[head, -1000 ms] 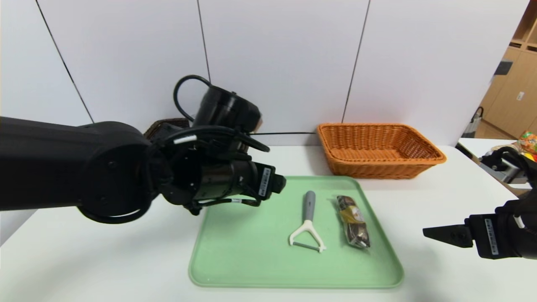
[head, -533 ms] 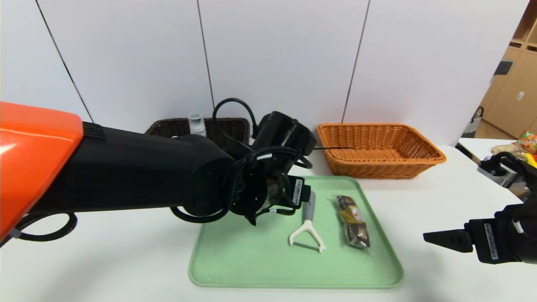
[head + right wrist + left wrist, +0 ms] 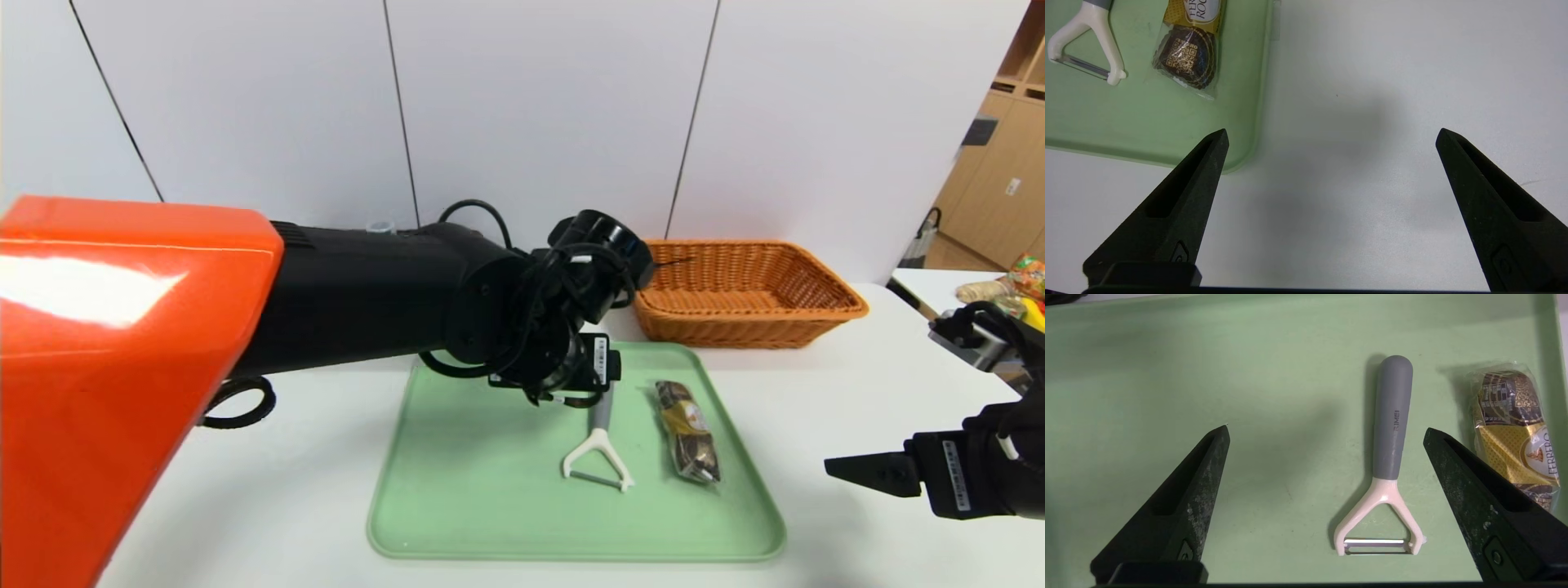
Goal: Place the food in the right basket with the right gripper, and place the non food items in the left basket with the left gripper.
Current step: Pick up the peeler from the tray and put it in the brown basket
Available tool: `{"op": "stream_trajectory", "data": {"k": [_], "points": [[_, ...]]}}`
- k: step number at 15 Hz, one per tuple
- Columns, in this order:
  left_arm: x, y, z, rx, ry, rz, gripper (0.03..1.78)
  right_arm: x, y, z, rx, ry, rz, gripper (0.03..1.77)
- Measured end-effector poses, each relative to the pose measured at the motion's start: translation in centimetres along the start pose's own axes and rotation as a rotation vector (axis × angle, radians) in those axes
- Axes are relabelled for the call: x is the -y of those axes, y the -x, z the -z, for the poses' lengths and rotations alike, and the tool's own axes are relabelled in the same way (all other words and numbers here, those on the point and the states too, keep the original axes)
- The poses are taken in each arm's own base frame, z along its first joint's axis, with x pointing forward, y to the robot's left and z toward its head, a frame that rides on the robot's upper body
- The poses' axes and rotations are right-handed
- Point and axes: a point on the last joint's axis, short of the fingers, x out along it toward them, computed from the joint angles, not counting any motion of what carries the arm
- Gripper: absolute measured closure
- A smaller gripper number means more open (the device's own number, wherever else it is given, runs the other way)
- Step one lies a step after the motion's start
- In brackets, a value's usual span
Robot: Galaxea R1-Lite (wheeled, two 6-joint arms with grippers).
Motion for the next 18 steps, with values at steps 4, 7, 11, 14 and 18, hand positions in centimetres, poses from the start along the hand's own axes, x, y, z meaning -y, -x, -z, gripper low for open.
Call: {"op": "stream_trajectory", "data": {"k": [4,7,11,14,18], "points": [[1.6,-1.6,0.5,-0.019,-0.023,0.0,0.12,0.0,0.0,0.0,0.0,-0.002,0.001,0.04],[2.5,-2.6,1.2,-0.031,-0.051,0.002,0.12,0.1,0.0,0.0,0.0,-0.002,0.002,0.04],[2.8,-4.2,2.2,-0.053,-0.074,-0.013,0.12,0.1,0.0,0.0,-0.001,-0.003,0.004,0.04],[2.8,-5.1,2.7,-0.063,-0.084,-0.035,0.12,0.1,-0.1,0.2,-0.007,-0.003,0.005,0.04],[2.8,-5.6,2.9,-0.067,-0.092,-0.044,0.47,0.1,-0.1,0.2,-0.006,-0.003,0.007,0.04]]}}
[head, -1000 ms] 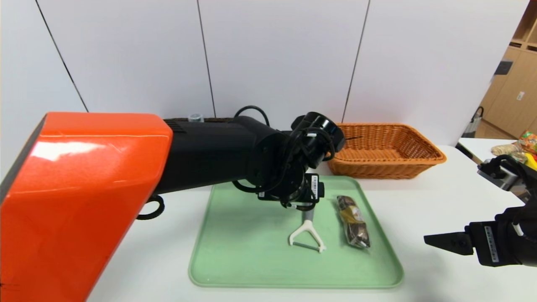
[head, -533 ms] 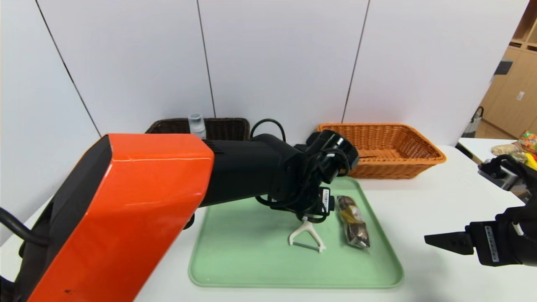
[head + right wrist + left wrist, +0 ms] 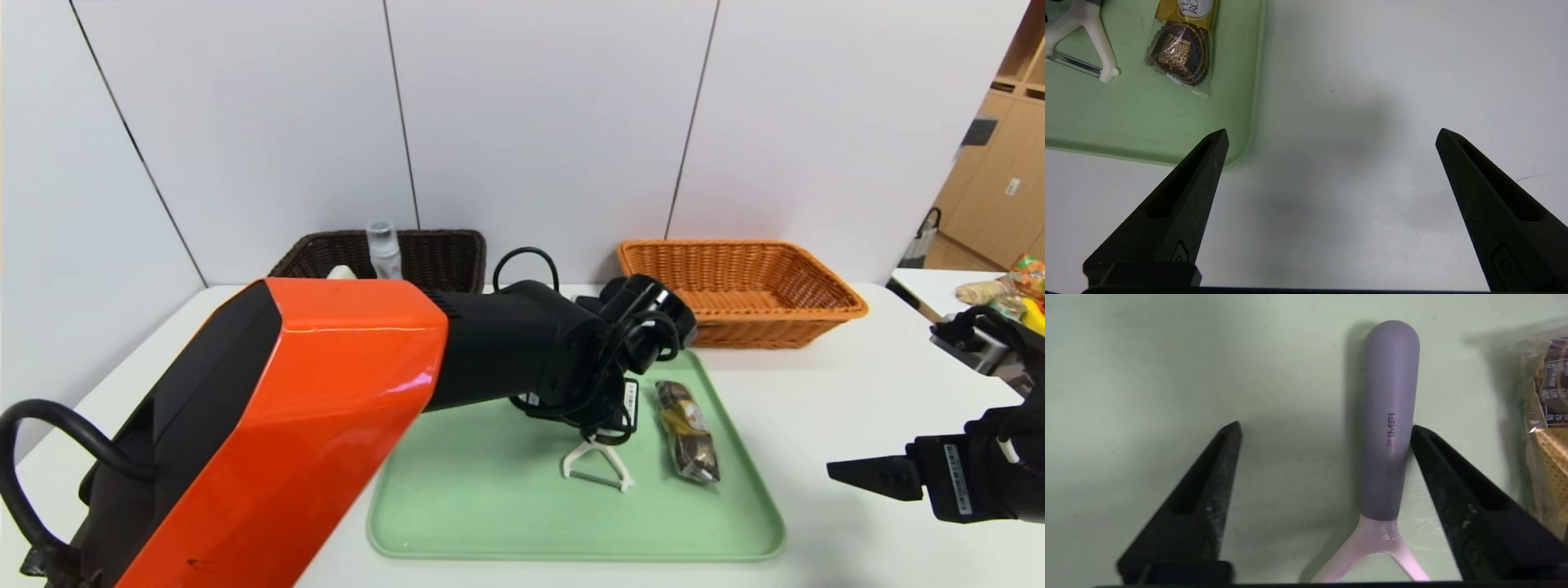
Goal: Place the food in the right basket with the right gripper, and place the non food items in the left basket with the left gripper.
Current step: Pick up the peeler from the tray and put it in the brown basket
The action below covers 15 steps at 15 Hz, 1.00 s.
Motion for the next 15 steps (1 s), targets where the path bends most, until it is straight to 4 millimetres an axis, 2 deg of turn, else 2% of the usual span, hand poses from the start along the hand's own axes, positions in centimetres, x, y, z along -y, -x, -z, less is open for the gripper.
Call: {"op": "stream_trajectory", "data": {"k": [2,5,6,12,15], "points": [[0.0,-0.1,0.0,-0.001,-0.001,-0.001,0.74,0.0,0.1,0.0,0.003,0.0,0.0,0.04],[0.0,-0.1,0.1,-0.005,-0.002,0.0,1.04,0.0,0.1,0.0,0.006,0.0,0.0,0.04],[0.0,-0.1,0.1,-0.005,-0.002,0.0,1.47,0.0,0.2,0.0,0.007,-0.001,-0.001,0.04],[-0.3,0.3,-0.1,-0.005,0.004,-0.003,1.51,0.0,0.3,0.0,0.011,0.0,-0.001,0.04],[-1.9,2.6,-2.2,0.062,0.021,-0.019,1.51,0.0,0.3,0.0,0.013,0.0,-0.001,0.04]]}}
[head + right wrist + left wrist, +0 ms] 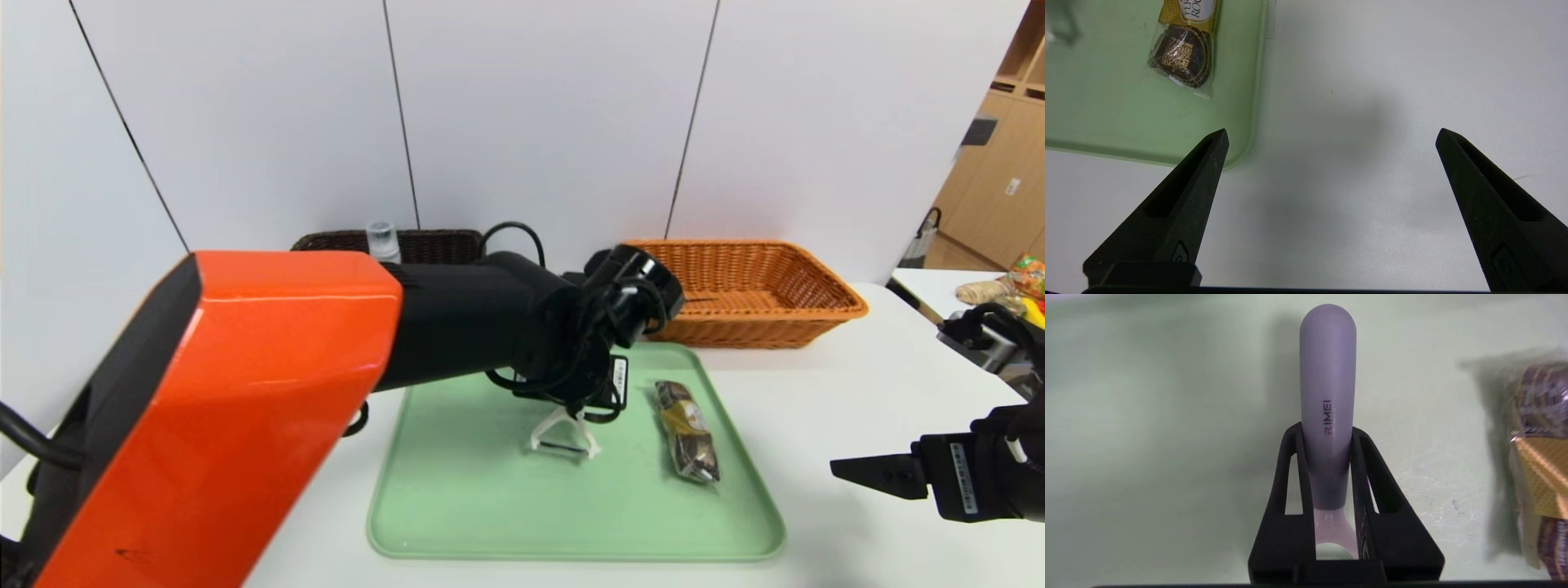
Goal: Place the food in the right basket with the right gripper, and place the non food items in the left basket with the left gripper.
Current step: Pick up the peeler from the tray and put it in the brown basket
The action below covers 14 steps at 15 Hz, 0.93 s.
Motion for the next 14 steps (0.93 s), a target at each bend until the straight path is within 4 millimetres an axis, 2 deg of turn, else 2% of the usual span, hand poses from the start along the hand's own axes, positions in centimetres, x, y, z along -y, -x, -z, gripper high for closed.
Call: {"op": "stream_trajectory", "data": {"k": [2,6,10,14], "points": [[-2.5,2.1,-2.5,0.056,0.005,-0.014,1.51,0.0,0.1,0.0,0.002,-0.001,0.0,0.04],[-9.3,6.0,-7.2,0.162,-0.03,-0.068,1.51,0.0,0.2,0.1,0.004,-0.001,-0.002,0.04],[-15.3,7.9,-9.9,0.196,-0.1,-0.032,1.51,0.0,0.1,0.3,-0.002,-0.001,-0.001,0.04],[-18.9,8.4,-11.4,0.254,-0.241,0.032,1.51,0.1,0.0,0.5,-0.011,-0.001,0.0,0.04]]}}
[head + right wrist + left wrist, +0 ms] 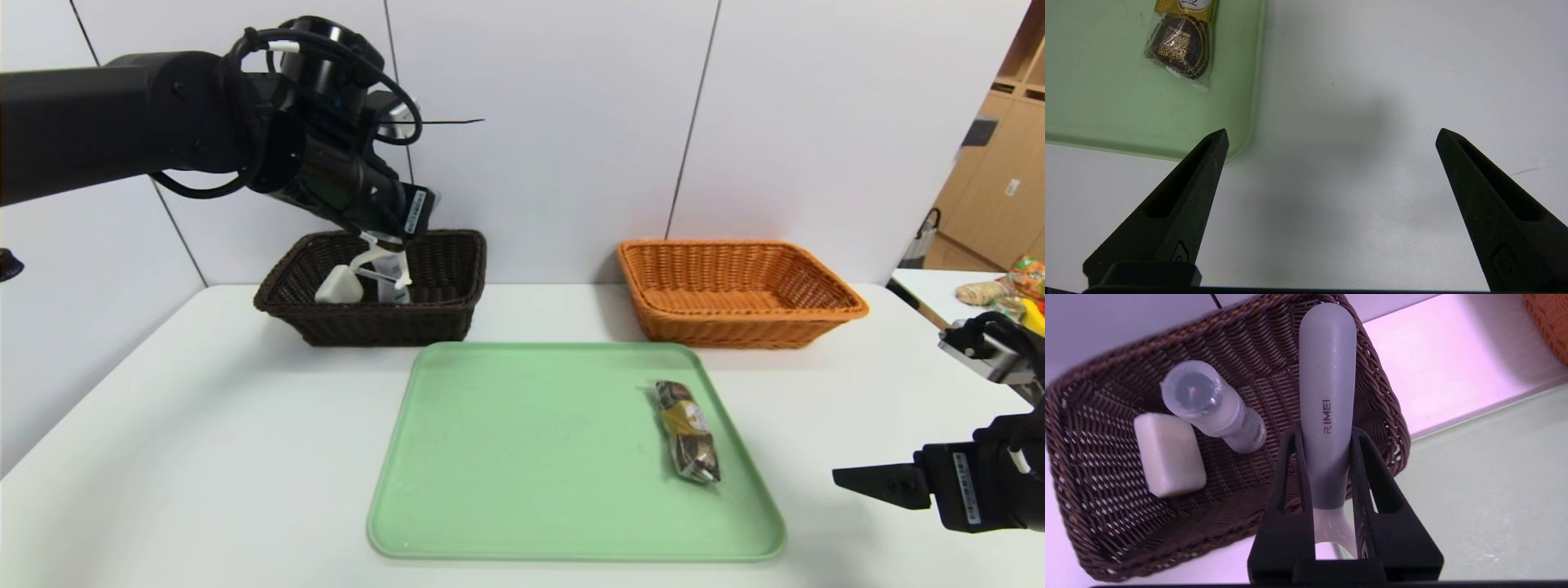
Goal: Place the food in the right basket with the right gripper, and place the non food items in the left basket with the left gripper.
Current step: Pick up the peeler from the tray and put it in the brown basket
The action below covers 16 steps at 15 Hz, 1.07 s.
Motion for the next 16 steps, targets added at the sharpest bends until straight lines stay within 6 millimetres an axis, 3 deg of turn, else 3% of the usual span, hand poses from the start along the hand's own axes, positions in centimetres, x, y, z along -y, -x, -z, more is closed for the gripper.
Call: {"op": "stream_trajectory", "data": {"k": [5,9,16], "points": [[-2.4,-1.7,-0.5,0.103,-0.233,0.028,1.51,0.0,-0.1,0.1,-0.006,0.002,0.002,0.04],[-4.1,-3.5,0.4,0.106,-0.382,0.093,1.51,0.1,-0.2,0.4,-0.015,0.001,0.005,0.04],[-4.3,-5.2,1.4,0.079,-0.464,0.114,1.51,0.1,-0.3,0.4,-0.019,0.0,0.007,0.04]]}}
